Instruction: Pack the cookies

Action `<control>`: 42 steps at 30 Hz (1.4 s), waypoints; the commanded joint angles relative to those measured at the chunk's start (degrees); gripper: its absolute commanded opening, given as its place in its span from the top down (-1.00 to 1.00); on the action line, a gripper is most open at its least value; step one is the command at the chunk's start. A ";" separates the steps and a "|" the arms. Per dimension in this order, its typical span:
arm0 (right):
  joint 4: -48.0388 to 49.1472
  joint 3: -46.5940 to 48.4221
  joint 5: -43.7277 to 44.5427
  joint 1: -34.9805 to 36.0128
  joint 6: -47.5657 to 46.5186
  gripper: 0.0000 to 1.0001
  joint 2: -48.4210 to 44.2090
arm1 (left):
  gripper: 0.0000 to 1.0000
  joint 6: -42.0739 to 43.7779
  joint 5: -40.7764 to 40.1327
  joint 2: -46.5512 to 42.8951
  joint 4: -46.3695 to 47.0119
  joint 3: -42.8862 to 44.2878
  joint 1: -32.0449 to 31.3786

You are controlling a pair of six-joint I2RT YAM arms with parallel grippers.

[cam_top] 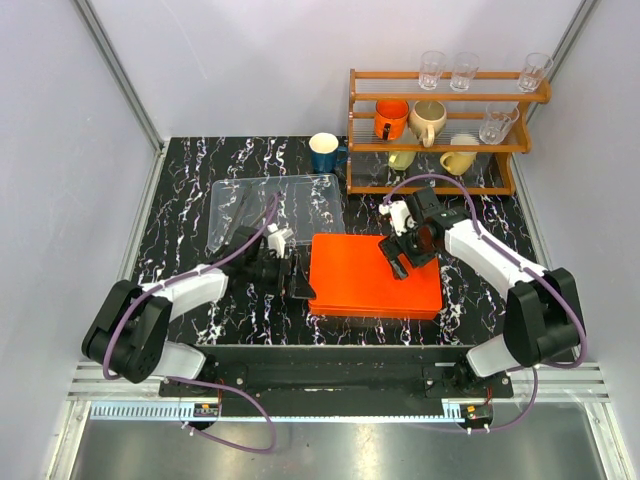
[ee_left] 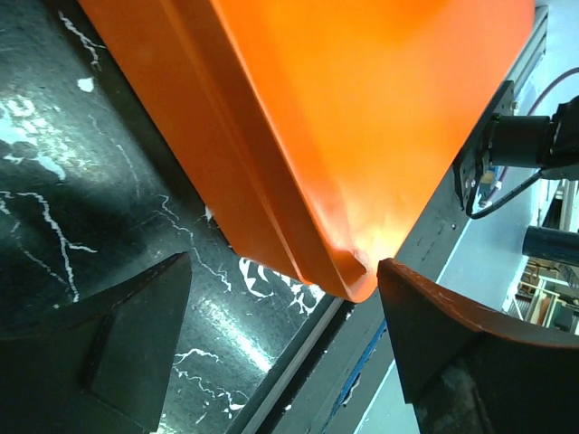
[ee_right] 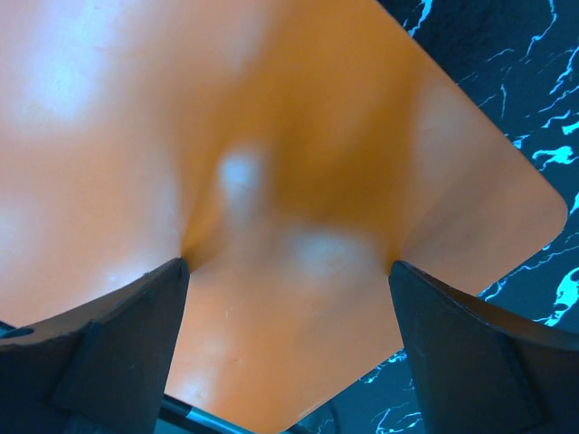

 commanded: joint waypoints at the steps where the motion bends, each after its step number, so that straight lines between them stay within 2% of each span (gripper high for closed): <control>1: 0.99 0.04 4.16 1.57 -0.22 -0.92 3.44 | -0.75 -1.54 3.96 0.67 5.53 -0.65 -1.24; 16: 2.57 -0.05 6.37 4.30 -0.13 -0.89 8.28 | -0.77 -1.89 3.79 4.36 7.20 0.75 -5.37; 24: 2.48 -0.49 6.72 4.39 -0.04 -0.88 8.19 | -0.38 -1.80 2.91 7.52 7.47 1.72 -6.34; 31: 2.49 -0.05 6.63 4.56 -0.13 -0.88 8.63 | -0.31 -1.01 2.30 6.29 7.03 1.90 -6.25; 35: 2.40 -0.22 6.63 4.74 -0.13 -0.88 7.93 | -0.35 -0.66 2.74 5.68 6.77 2.25 -6.25; 38: 2.13 -0.40 6.72 4.74 -0.39 -0.88 6.70 | -0.54 -0.22 2.74 4.28 6.50 2.34 -5.99; 42: 1.43 0.39 6.02 4.65 -0.74 -0.89 3.90 | -0.64 0.22 3.00 2.70 5.80 2.77 -5.11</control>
